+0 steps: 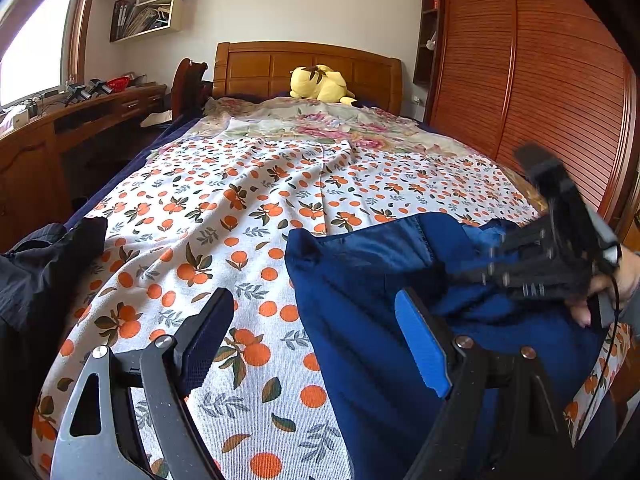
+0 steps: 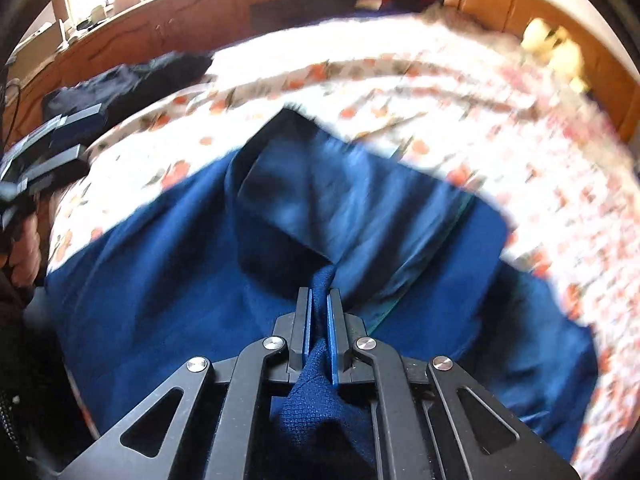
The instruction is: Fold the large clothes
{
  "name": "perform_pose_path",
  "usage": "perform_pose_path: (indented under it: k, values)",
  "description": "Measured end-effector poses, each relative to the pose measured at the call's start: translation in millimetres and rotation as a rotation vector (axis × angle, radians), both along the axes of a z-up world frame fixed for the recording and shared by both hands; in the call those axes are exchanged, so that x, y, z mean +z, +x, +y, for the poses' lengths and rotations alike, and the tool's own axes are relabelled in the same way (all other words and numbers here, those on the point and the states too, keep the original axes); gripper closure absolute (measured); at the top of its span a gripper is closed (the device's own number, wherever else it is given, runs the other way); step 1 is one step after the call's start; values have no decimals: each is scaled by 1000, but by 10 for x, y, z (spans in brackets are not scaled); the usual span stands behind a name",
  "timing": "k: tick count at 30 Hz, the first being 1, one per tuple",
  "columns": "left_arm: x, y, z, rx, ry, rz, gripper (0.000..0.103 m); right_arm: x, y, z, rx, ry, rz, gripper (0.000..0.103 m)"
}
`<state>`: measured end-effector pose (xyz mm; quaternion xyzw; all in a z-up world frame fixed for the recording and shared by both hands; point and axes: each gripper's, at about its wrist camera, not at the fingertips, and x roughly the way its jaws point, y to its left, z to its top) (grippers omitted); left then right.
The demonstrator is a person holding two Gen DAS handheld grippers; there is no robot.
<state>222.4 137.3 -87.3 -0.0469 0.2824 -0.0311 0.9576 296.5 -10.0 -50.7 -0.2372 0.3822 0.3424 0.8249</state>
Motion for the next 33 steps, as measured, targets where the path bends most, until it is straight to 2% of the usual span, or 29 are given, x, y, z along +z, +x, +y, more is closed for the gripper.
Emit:
perform_pose_path:
  k: [4,7,10,13,16,18,19,20,27,33]
  values:
    - [12,-4,-19,-2,-2,-5,20,146,253,101,-75,-16,-127,97]
    - [24,-6,-8,-3,-7,-5,20,79,486,209,-116,-49,-183,97]
    - [38,6,-26,-7,-11,-9,20,-98,646,343,-141,-84,-199,97]
    - [45,33,-67,-17,-17,-13,20,-255,754,349,-192,-101,-178,95]
    - [61,72,-139,-34,-30,-21,20,-232,856,254,-263,-69,-163,86]
    - [78,96,-205,-48,-40,-31,20,-91,888,116,-293,11,-151,72]
    - [86,109,-250,-57,-43,-35,20,-6,854,34,-307,38,-157,60]
    - [91,125,-292,-66,-44,-38,20,59,848,-53,-322,57,-166,57]
    - [94,227,-625,-129,-34,-38,20,267,687,-803,-405,45,-203,55]
    - [49,309,-834,-166,-37,-25,20,94,752,-1533,-528,43,-155,55]
